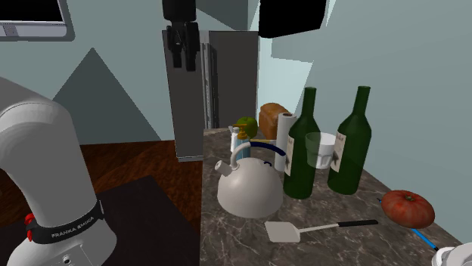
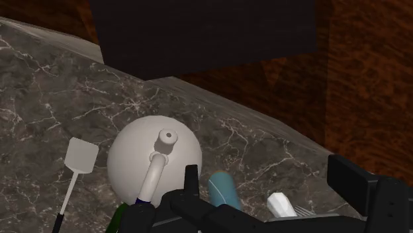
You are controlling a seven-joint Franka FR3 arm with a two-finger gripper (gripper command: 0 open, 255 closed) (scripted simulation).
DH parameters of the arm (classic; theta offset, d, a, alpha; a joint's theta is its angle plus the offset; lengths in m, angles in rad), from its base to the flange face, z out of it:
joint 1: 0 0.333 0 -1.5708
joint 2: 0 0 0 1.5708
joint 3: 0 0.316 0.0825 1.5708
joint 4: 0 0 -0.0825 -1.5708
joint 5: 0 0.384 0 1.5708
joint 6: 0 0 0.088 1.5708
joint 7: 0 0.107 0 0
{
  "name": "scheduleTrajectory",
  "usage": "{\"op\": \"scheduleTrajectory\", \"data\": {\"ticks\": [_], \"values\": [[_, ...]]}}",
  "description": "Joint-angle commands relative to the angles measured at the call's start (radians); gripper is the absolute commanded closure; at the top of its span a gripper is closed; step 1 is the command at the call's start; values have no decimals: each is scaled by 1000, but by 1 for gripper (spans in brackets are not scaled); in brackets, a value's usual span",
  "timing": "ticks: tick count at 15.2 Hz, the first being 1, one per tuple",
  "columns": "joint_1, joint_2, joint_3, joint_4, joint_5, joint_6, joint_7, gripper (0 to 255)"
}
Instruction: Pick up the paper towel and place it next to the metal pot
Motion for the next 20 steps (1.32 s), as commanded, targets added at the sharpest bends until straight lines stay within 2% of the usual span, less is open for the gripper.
{"op": "scheduleTrajectory", "data": {"ticks": [1, 10, 20], "values": [[0, 0, 0, 0, 0, 0, 0, 0], [-35, 254, 12, 12, -12, 314, 108, 0], [-76, 586, 9, 159, -41, 576, 229, 0]]}}
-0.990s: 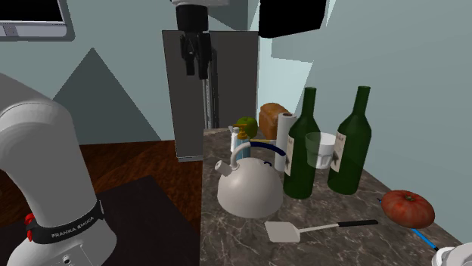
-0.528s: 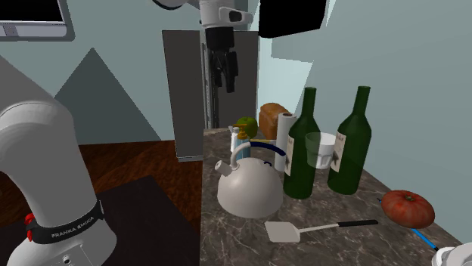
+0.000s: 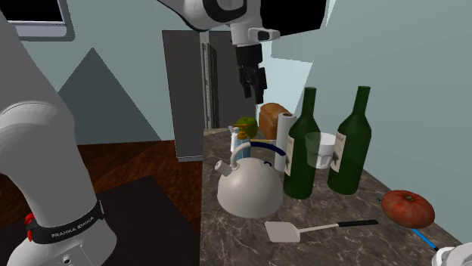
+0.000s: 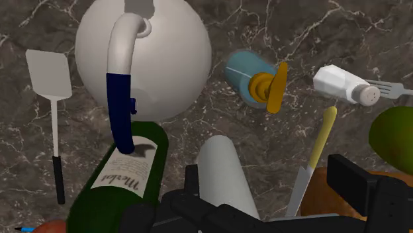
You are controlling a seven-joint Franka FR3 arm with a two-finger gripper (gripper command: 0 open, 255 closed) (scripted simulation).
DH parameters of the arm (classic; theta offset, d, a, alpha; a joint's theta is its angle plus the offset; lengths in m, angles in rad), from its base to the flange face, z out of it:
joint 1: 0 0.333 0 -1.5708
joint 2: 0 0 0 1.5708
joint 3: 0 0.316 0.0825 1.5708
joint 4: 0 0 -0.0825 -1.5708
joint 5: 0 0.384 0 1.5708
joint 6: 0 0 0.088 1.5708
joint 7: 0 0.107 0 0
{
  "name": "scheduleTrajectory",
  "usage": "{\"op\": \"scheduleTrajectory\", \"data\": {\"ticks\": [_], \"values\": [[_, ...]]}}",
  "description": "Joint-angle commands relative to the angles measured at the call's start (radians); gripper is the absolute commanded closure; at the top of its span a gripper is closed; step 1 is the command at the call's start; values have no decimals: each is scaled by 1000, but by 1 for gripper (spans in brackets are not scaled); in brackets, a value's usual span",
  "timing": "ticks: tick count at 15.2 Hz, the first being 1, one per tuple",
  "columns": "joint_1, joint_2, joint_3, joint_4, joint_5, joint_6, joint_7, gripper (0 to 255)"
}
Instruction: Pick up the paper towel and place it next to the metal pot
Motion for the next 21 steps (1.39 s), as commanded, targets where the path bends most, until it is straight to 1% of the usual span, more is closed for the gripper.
{"op": "scheduleTrajectory", "data": {"ticks": [1, 7, 15, 21], "values": [[-6, 77, 0, 44, -6, 49, 29, 0], [-25, 269, -14, 190, -24, 138, 95, 0], [-28, 328, -17, 161, -22, 227, 94, 0], [-28, 329, -17, 161, -22, 227, 94, 0]]}}
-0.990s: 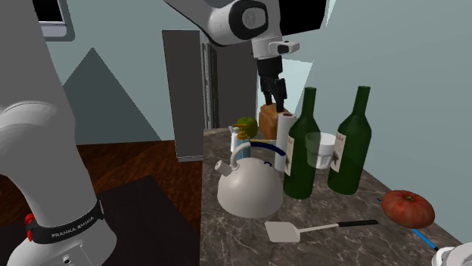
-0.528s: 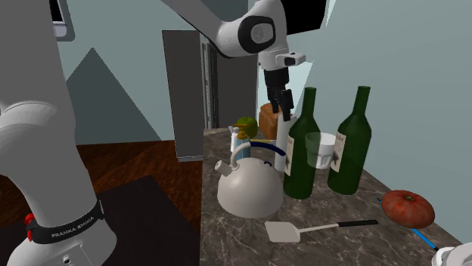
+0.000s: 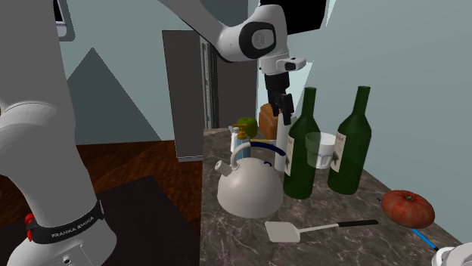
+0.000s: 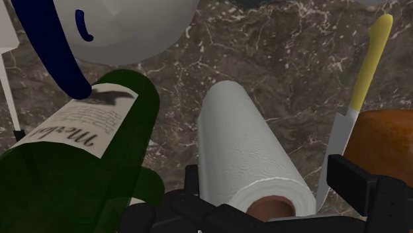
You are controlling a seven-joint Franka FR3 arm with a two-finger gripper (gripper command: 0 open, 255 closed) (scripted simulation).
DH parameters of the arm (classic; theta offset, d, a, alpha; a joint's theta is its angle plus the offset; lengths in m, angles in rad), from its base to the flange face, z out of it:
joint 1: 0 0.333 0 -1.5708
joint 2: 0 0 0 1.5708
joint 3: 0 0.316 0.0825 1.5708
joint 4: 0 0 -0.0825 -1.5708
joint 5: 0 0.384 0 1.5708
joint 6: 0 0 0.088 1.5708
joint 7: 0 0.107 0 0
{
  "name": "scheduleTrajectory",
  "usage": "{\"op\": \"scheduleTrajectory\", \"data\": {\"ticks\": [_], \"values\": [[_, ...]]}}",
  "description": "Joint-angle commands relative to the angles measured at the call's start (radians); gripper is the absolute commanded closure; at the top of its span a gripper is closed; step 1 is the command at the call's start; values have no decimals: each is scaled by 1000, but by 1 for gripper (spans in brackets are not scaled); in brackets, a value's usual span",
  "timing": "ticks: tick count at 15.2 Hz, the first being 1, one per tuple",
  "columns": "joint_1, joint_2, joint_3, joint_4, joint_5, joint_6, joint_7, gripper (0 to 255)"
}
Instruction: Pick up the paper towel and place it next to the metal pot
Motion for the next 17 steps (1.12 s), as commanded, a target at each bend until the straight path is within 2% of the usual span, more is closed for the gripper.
{"op": "scheduleTrajectory", "data": {"ticks": [1, 2, 11, 17], "values": [[0, 0, 0, 0, 0, 0, 0, 0], [0, 0, 0, 0, 0, 0, 0, 255], [0, 0, 0, 0, 0, 0, 0, 255], [1, -30, 1, 45, 2, -76, -5, 255]]}}
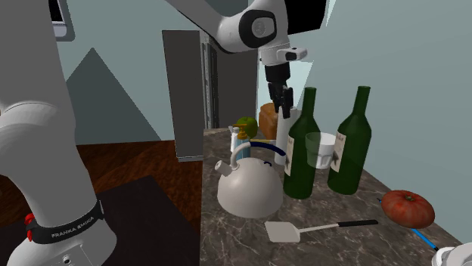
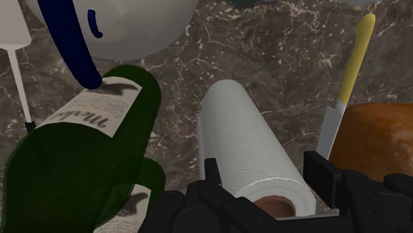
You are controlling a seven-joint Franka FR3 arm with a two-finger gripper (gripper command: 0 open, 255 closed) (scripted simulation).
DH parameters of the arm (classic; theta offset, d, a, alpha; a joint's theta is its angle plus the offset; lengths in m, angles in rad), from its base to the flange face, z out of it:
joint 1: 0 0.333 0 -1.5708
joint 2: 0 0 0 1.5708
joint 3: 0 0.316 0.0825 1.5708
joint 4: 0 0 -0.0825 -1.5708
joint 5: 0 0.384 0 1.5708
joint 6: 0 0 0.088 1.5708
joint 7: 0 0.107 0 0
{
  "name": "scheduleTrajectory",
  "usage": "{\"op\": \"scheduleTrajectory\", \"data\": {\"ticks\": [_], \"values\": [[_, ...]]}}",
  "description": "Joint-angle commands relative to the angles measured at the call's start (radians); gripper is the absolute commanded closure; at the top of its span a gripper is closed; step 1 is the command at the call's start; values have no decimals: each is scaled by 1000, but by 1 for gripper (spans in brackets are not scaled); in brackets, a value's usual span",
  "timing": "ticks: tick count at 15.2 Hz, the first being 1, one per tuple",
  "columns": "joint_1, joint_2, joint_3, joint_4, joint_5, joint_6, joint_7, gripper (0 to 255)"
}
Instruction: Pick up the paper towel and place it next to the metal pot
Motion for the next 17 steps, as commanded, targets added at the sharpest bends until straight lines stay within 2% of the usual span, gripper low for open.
{"op": "scheduleTrajectory", "data": {"ticks": [1, 17], "values": [[0, -8, 0, 16, 1, -25, -3, 255], [1, -52, 1, 180, 6, -232, -15, 255]]}}
